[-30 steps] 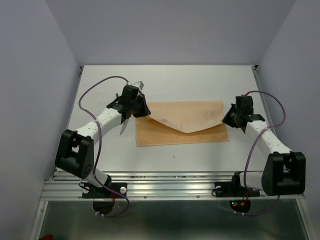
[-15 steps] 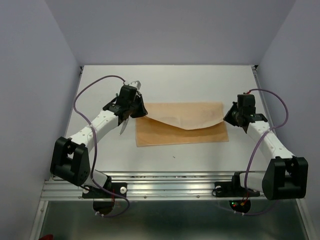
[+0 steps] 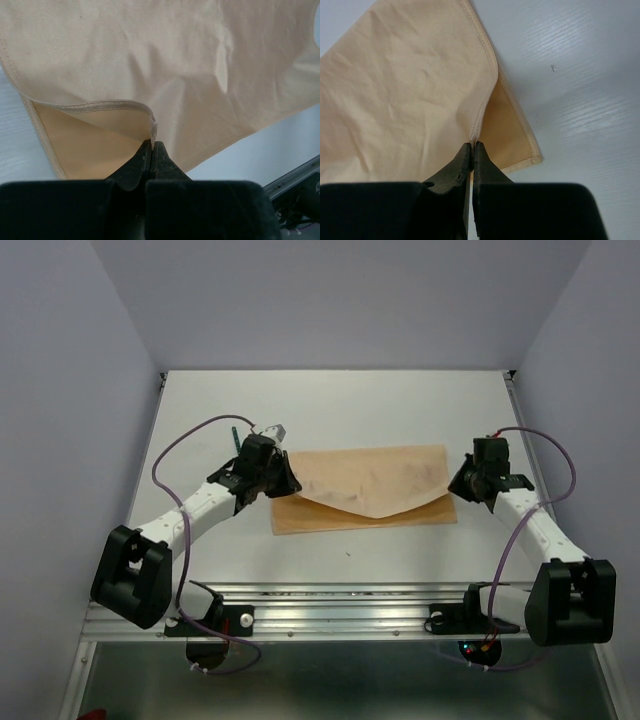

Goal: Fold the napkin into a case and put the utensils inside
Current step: Fold and flatten the napkin at the center of the board.

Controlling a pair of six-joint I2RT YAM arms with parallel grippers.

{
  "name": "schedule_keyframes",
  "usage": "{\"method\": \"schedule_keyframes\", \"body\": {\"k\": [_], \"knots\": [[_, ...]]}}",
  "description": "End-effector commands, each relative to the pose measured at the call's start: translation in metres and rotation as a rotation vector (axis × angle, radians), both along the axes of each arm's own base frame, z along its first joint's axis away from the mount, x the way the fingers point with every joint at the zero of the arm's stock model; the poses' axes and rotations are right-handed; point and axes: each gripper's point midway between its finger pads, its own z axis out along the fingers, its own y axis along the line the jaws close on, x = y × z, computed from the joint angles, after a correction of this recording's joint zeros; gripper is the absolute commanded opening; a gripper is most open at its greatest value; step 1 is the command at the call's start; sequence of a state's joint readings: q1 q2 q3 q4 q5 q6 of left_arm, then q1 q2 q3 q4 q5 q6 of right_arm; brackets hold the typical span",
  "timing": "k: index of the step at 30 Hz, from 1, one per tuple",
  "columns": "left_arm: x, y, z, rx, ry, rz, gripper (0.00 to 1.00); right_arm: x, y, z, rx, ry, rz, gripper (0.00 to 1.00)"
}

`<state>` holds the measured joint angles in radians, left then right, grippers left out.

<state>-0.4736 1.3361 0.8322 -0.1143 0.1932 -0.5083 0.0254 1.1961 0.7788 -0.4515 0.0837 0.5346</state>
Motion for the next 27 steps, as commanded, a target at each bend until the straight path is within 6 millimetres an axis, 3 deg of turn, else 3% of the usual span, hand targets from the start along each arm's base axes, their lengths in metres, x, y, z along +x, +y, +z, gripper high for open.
{"method": "schedule_keyframes", "body": {"k": [1, 7, 10, 14, 27], "knots": [[0.001, -0.017, 0.008, -0.083, -0.039, -0.032, 0.00, -0.004, -0.007, 0.003, -0.020, -0.016, -0.022, 0.01], [0.004, -0.018, 0.010, -0.091, -0.056, -0.030, 0.00, -0.007, -0.009, 0.009, -0.025, -0.031, -0.034, 0.01], [0.005, -0.016, 0.024, -0.093, -0.096, -0.026, 0.00, -0.009, -0.009, 0.015, -0.026, -0.040, -0.036, 0.01], [-0.001, -0.012, 0.028, -0.085, -0.103, -0.035, 0.00, -0.011, -0.010, 0.023, -0.033, -0.062, -0.034, 0.01], [-0.007, 0.000, 0.026, -0.041, -0.120, -0.018, 0.00, -0.023, -0.001, 0.016, 0.006, -0.055, 0.005, 0.01]]}}
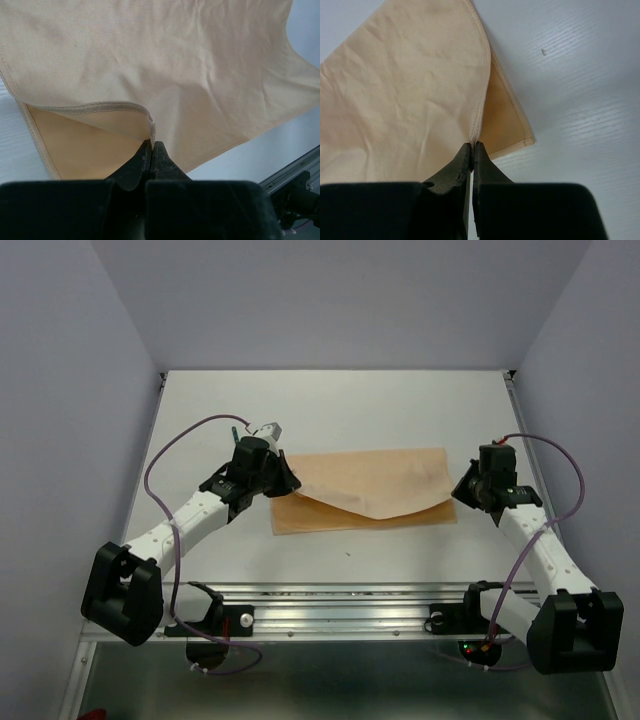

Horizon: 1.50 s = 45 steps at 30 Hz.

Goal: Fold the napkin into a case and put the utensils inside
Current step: Fold and flatten the napkin at the center of the board, then smooth out the rectangle-folded napkin at the center of the board.

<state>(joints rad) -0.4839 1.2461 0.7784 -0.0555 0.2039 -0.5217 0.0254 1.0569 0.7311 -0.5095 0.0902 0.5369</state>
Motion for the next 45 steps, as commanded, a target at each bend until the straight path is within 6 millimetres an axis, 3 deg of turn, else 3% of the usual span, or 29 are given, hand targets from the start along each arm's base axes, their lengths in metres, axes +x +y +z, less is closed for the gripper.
{"method": "schedule_keyframes", "body": {"k": [1, 16, 19, 20, 22, 23, 24, 26, 27, 30, 32, 34, 35, 36, 38, 41, 45], "knots": [[-0.002, 0.005, 0.003, 0.023, -0.035, -0.005, 0.00, 0.000, 0.001, 0.004, 0.008, -0.022, 0.009, 0.01], [-0.010, 0.018, -0.040, 0.078, 0.070, 0.070, 0.00, -0.006, 0.006, -0.015, 0.046, 0.043, -0.001, 0.01], [-0.009, 0.020, -0.043, 0.086, 0.087, 0.087, 0.00, -0.008, 0.007, -0.021, 0.053, 0.061, -0.005, 0.11], [-0.010, 0.020, -0.045, 0.090, 0.103, 0.092, 0.11, -0.009, 0.007, -0.022, 0.056, 0.067, -0.009, 0.30], [-0.012, 0.020, -0.046, 0.093, 0.118, 0.091, 0.35, -0.008, 0.006, -0.021, 0.055, 0.065, -0.012, 0.50], [-0.014, 0.021, -0.047, 0.098, 0.131, 0.091, 0.49, -0.008, 0.006, -0.020, 0.052, 0.060, -0.016, 0.55], [-0.011, 0.019, -0.040, 0.092, 0.120, 0.089, 0.74, -0.006, 0.003, -0.015, 0.042, 0.049, -0.024, 0.64], [-0.010, 0.021, -0.027, 0.092, 0.100, 0.093, 0.90, -0.003, 0.000, -0.005, 0.030, 0.025, -0.037, 0.67], [-0.007, 0.021, -0.019, 0.090, 0.079, 0.093, 0.90, -0.001, -0.002, 0.000, 0.021, 0.013, -0.045, 0.67], [0.011, 0.020, 0.019, 0.075, -0.024, 0.120, 0.85, 0.014, 0.001, 0.028, 0.037, -0.076, -0.035, 0.61], [0.022, 0.017, 0.025, 0.074, -0.046, 0.122, 0.79, 0.022, 0.006, 0.032, 0.059, -0.098, -0.019, 0.54], [0.035, 0.012, 0.033, 0.077, -0.056, 0.128, 0.63, 0.033, 0.014, 0.033, 0.104, -0.117, 0.000, 0.37], [0.039, 0.010, 0.018, 0.105, -0.014, 0.130, 0.56, 0.038, 0.016, 0.027, 0.111, -0.100, 0.000, 0.31], [0.044, 0.008, 0.018, 0.106, -0.010, 0.135, 0.40, 0.045, 0.024, 0.029, 0.150, -0.119, 0.030, 0.23], [0.051, 0.003, 0.004, 0.109, 0.023, 0.142, 0.25, 0.052, 0.032, 0.022, 0.168, -0.099, 0.050, 0.14], [0.058, -0.002, -0.011, 0.089, 0.044, 0.152, 0.10, 0.067, 0.031, 0.014, 0.154, -0.082, 0.052, 0.10], [0.072, -0.002, -0.029, 0.093, 0.088, 0.186, 0.00, 0.092, 0.010, 0.003, 0.062, -0.048, -0.023, 0.06]]}}
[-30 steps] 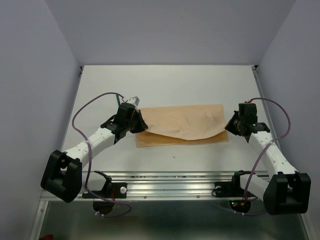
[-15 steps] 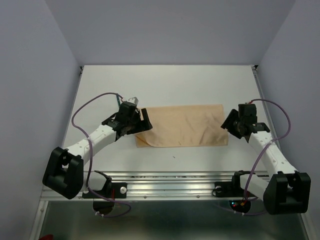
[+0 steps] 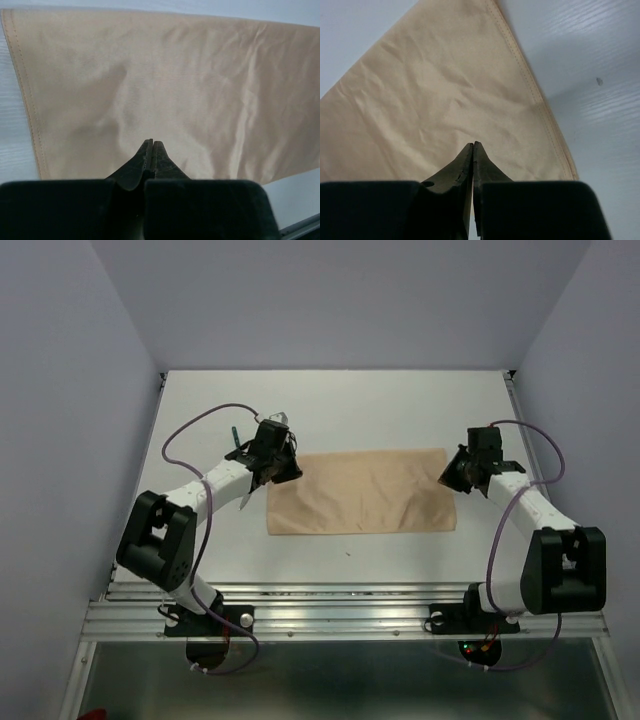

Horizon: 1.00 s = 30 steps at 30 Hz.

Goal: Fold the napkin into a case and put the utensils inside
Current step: Smooth out the rectangle-folded napkin at the center of the board.

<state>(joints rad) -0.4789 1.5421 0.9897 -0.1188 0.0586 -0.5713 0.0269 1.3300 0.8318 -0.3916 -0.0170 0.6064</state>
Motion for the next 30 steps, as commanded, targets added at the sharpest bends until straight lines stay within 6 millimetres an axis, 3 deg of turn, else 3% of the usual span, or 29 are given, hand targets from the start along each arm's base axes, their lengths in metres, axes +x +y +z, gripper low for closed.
{"method": "schedule_keyframes", "body": {"k": [1, 7, 11, 15, 16, 18, 20, 24, 30], "knots": [[0.026, -0.005, 0.011, -0.030, -0.037, 0.044, 0.00, 0.052, -0.013, 0.023, -0.072, -0.097, -0.043, 0.06], [0.055, -0.008, -0.004, 0.017, -0.020, 0.040, 0.00, 0.100, -0.016, 0.014, -0.101, -0.071, -0.034, 0.05], [0.068, -0.006, -0.031, 0.041, 0.050, 0.030, 0.00, 0.128, -0.012, -0.012, -0.092, -0.016, -0.026, 0.04], [0.072, -0.001, -0.042, 0.073, 0.062, 0.023, 0.00, 0.143, -0.016, -0.037, -0.109, 0.030, -0.043, 0.04], [0.073, 0.003, -0.048, 0.092, 0.068, 0.027, 0.00, 0.144, -0.017, -0.053, -0.109, 0.065, -0.057, 0.04], [0.075, 0.004, -0.052, 0.101, 0.074, 0.022, 0.00, 0.156, -0.027, -0.058, -0.089, 0.066, -0.094, 0.04], [0.074, 0.005, -0.062, 0.121, 0.100, 0.013, 0.00, 0.158, -0.028, -0.072, -0.095, 0.091, -0.105, 0.03], [0.075, 0.004, -0.067, 0.125, 0.113, 0.005, 0.00, 0.156, -0.031, -0.079, -0.109, 0.105, -0.115, 0.03], [0.064, 0.011, -0.077, 0.148, 0.135, -0.001, 0.00, 0.132, -0.038, -0.083, -0.145, 0.126, -0.123, 0.02]]}}
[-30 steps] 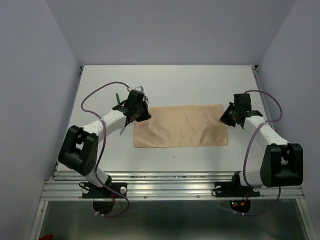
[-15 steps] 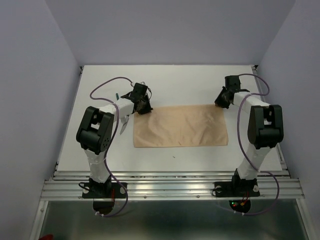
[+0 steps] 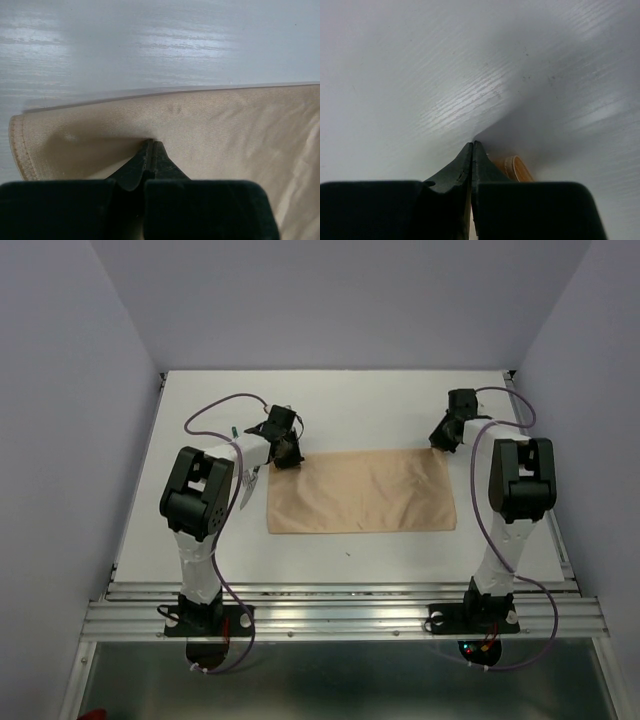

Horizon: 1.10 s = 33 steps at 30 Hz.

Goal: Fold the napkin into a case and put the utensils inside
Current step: Smooth out the rectangle-folded napkin at the center of the board.

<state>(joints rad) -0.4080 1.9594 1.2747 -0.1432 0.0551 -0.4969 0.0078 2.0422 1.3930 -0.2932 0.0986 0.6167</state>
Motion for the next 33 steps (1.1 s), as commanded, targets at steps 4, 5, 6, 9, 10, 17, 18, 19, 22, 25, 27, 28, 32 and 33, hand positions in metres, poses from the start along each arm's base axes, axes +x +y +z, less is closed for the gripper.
{"method": "schedule_keyframes", "body": {"k": [4, 5, 6, 9, 10, 17, 18, 19, 22, 25, 27, 28, 32, 33], "knots": [[-0.012, 0.009, 0.002, 0.023, 0.000, -0.013, 0.00, -0.032, -0.015, 0.000, -0.073, 0.045, -0.026, 0.02], [-0.011, 0.008, 0.009, 0.017, -0.017, -0.016, 0.00, -0.031, -0.016, 0.007, -0.079, 0.027, -0.027, 0.02], [-0.010, 0.008, 0.013, 0.015, -0.028, -0.014, 0.00, -0.026, -0.018, 0.025, -0.088, -0.016, -0.027, 0.02], [-0.008, 0.007, 0.035, 0.003, -0.078, -0.018, 0.00, -0.024, -0.026, 0.063, -0.126, -0.094, -0.055, 0.03], [-0.009, 0.008, 0.038, -0.003, -0.089, -0.019, 0.00, -0.028, -0.031, 0.069, -0.149, -0.103, -0.064, 0.03], [-0.018, 0.014, 0.057, -0.030, -0.142, 0.011, 0.00, -0.051, -0.024, 0.065, -0.136, -0.093, -0.005, 0.03], [-0.018, 0.014, 0.050, -0.022, -0.121, 0.016, 0.00, -0.052, -0.020, 0.061, -0.120, -0.087, 0.011, 0.03], [-0.016, 0.014, 0.047, -0.016, -0.113, 0.021, 0.00, -0.052, -0.014, 0.057, -0.092, -0.089, 0.026, 0.03], [-0.005, 0.011, 0.039, -0.007, -0.102, 0.031, 0.00, -0.056, -0.012, 0.039, -0.077, -0.038, 0.020, 0.03], [0.004, 0.019, 0.024, 0.007, -0.104, 0.081, 0.00, -0.051, -0.015, 0.020, -0.086, 0.018, 0.012, 0.03], [0.004, 0.019, 0.013, -0.008, -0.080, 0.096, 0.00, -0.049, -0.018, 0.006, -0.100, 0.050, 0.002, 0.02], [0.003, 0.019, 0.010, -0.009, -0.073, 0.095, 0.00, -0.049, -0.019, 0.002, -0.107, 0.058, -0.005, 0.02], [0.001, 0.019, 0.002, -0.001, -0.053, 0.094, 0.00, -0.048, -0.023, -0.010, -0.121, 0.086, -0.015, 0.01], [0.001, 0.019, 0.003, -0.001, -0.057, 0.091, 0.00, -0.049, -0.023, -0.010, -0.121, 0.086, -0.015, 0.01]]}}
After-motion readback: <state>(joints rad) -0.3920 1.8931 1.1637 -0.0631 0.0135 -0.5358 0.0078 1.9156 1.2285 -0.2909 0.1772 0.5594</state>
